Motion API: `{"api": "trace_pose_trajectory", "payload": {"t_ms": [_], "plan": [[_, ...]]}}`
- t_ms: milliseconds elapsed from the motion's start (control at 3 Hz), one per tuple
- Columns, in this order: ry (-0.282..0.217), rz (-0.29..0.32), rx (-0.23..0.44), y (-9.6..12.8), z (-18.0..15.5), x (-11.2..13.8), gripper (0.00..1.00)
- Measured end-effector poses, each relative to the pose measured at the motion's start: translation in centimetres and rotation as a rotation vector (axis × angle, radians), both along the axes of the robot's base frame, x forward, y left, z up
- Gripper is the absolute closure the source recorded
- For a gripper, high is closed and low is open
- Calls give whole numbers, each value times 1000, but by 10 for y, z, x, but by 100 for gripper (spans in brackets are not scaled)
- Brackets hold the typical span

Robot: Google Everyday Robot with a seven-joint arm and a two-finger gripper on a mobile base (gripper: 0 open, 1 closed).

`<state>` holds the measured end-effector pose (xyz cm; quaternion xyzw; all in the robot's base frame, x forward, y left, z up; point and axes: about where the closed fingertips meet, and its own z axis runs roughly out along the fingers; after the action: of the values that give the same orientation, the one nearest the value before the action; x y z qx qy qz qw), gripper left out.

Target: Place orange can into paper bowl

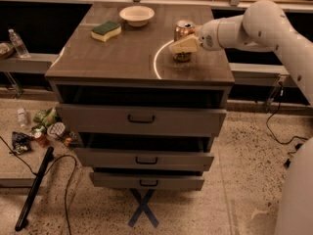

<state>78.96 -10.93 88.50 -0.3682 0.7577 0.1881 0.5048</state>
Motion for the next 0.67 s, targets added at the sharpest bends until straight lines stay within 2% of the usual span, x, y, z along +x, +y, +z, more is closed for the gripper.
{"api": "trace_pose_trajectory", "payload": {"t_ms": [333, 667], "plan": [[-14, 38, 4, 19, 0, 13, 57], [-36, 54, 22, 33, 10, 24, 80]]}}
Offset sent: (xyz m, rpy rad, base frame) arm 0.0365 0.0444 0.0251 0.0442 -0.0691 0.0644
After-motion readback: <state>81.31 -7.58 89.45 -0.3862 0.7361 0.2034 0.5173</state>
